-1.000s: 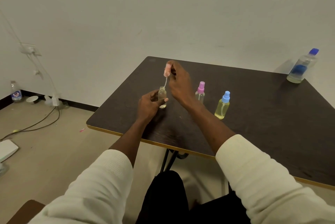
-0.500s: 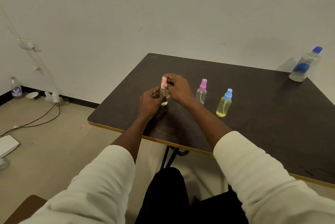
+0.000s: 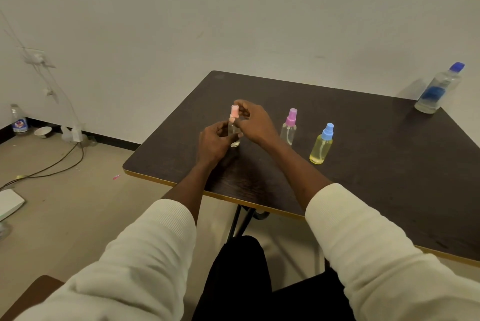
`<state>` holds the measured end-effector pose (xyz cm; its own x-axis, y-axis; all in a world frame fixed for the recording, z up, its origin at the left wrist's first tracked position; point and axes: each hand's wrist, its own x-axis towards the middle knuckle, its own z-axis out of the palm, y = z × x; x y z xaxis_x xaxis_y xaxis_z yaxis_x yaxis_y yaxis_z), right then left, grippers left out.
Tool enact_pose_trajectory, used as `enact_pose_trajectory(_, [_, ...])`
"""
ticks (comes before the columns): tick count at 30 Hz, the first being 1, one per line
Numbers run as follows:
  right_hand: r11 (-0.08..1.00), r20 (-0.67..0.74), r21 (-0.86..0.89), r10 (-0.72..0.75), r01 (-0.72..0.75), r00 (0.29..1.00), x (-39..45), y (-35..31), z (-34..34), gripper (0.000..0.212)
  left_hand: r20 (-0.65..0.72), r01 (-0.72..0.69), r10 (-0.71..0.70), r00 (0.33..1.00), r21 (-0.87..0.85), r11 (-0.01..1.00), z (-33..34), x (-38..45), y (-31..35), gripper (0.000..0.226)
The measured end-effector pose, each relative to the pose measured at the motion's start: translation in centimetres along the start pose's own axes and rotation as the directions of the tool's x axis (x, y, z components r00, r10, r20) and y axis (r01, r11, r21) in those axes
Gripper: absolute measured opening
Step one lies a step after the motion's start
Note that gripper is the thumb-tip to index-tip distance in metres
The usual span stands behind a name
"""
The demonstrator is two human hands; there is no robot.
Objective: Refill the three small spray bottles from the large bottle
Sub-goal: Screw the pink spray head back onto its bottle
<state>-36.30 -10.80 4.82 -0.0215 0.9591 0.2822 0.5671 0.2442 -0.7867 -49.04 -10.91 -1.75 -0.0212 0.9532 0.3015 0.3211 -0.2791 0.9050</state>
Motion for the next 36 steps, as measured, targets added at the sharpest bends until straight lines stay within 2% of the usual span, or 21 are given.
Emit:
enact_pose_trajectory(2, [1.0, -0.027, 0.021, -0.018, 0.018, 0.999, -0.1, -0.1, 0.1, 0.031, 0.005, 0.0, 0.0, 1.0, -0.019, 1.0, 0.0, 0.1, -0.1, 0.033])
enact_pose_trajectory(5, [0.998, -0.111, 0.062, 0.033, -0.026, 0.993, -0.2, 0.1, 0.3, 0.024, 0.015, 0.005, -0.005, 1.0, -0.008, 1.0, 0.0, 0.2, -0.3, 0.038])
enact_pose_trajectory(7, [0.997, -0.146, 0.065, 0.044, -0.035, 0.988, -0.4, 0.2, 0.4, 0.027, 0.006, -0.004, 0.004, 1.0, 0.028, 1.0, 0.1, 0.2, -0.4, 0.035])
enact_pose_trajectory(11, [0.995, -0.067, 0.089, 0.049, -0.043, 0.996, -0.5, 0.3, 0.8, 0.04, 0.0, 0.003, -0.003, 1.0, 0.035, 0.999, 0.2, 0.3, -0.2, 0.029])
enact_pose_trajectory(14, [0.998, -0.087, 0.068, -0.002, 0.008, 0.996, -0.5, 0.4, 0.8, 0.023, 0.014, 0.003, -0.003, 1.0, -0.001, 1.0, 0.1, 0.4, -0.1, 0.028])
enact_pose_trajectory(16, [0.998, -0.121, 0.068, 0.024, -0.015, 0.992, -0.6, 0.5, 0.5, 0.018, 0.022, -0.011, 0.011, 1.0, 0.008, 1.0, 0.1, 0.5, -0.2, 0.029])
enact_pose_trajectory(19, [0.997, -0.152, 0.073, 0.048, -0.037, 0.987, -0.5, 0.7, 0.3, 0.028, 0.022, -0.025, 0.024, 0.999, 0.029, 0.999, 0.2, 0.5, -0.5, 0.028])
enact_pose_trajectory(22, [0.997, -0.095, 0.07, 0.041, -0.034, 0.995, -0.4, 0.7, 0.5, 0.037, 0.026, -0.019, 0.019, 0.999, 0.017, 1.0, 0.2, 0.4, -0.2, 0.028])
enact_pose_trajectory(24, [0.997, -0.08, 0.078, 0.017, -0.011, 0.997, -0.4, 0.7, 0.4, 0.028, 0.043, -0.018, 0.019, 0.999, -0.016, 1.0, 0.2, 0.3, 0.1, 0.03])
enact_pose_trajectory(27, [0.998, -0.134, 0.057, 0.027, -0.019, 0.991, -0.3, 0.6, 0.3, 0.015, 0.05, -0.023, 0.023, 0.998, -0.008, 1.0, 0.3, 0.3, 0.2, 0.032])
enact_pose_trajectory(29, [0.997, -0.175, 0.068, 0.054, -0.043, 0.983, -0.2, 0.5, 0.3, 0.025, 0.045, -0.019, 0.019, 0.999, 0.011, 1.0, 0.2, 0.3, 0.1, 0.033])
enact_pose_trajectory(31, [0.993, -0.149, 0.107, 0.063, -0.048, 0.987, -0.3, 0.7, 0.4, 0.032, 0.035, -0.007, 0.005, 0.999, 0.039, 0.999, 0.2, 0.4, 0.0, 0.032])
enact_pose_trajectory(34, [0.992, -0.07, 0.119, 0.036, -0.028, 0.997, -0.5, 1.1, 0.5, 0.023, 0.053, -0.01, 0.008, 0.999, 0.027, 1.0, 0.2, 0.3, 0.1, 0.033])
enact_pose_trajectory(36, [0.991, -0.09, 0.132, 0.034, -0.022, 0.995, -0.5, 1.4, 0.5, 0.02, 0.067, -0.012, 0.011, 0.998, 0.024, 1.0, 0.2, 0.3, 0.2, 0.037])
